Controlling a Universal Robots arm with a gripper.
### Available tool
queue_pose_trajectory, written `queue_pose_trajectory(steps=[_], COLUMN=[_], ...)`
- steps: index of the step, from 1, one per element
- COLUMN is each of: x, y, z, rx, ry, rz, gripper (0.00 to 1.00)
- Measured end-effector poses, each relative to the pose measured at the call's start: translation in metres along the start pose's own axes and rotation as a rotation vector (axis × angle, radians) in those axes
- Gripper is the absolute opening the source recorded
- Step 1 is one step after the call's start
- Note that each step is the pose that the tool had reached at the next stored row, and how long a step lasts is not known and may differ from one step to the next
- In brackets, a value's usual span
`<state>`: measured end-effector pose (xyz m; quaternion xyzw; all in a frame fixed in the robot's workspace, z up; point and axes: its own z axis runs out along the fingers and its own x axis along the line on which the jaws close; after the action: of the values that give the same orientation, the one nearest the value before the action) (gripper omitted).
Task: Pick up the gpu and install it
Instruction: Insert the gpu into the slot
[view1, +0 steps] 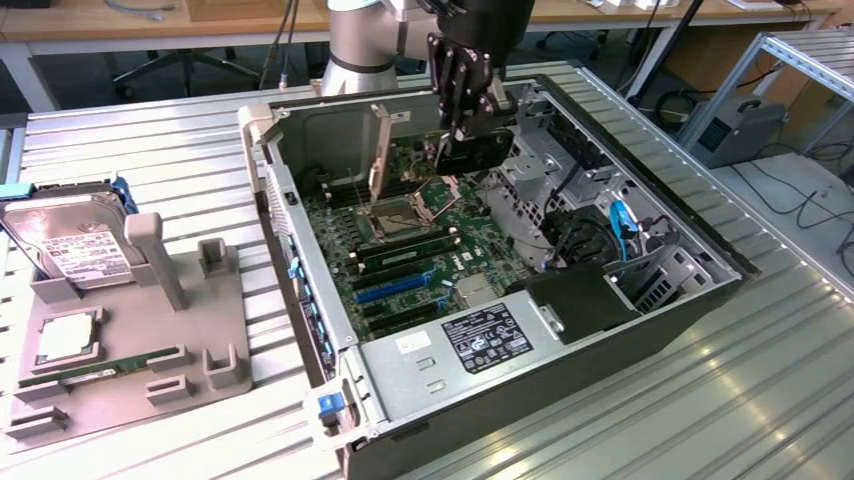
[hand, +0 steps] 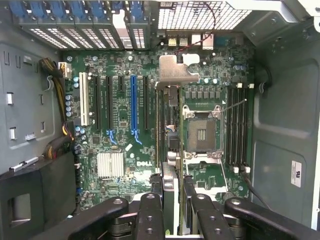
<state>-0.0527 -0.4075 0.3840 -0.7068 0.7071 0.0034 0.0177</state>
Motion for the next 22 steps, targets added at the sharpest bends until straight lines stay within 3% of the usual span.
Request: queue_pose_trajectory(steps=[22], x=[0.0], y=[0.0], z=[0.0002], rx=[-0.0022], ry=[-0.0014], rz=[-0.072], gripper=[0.27])
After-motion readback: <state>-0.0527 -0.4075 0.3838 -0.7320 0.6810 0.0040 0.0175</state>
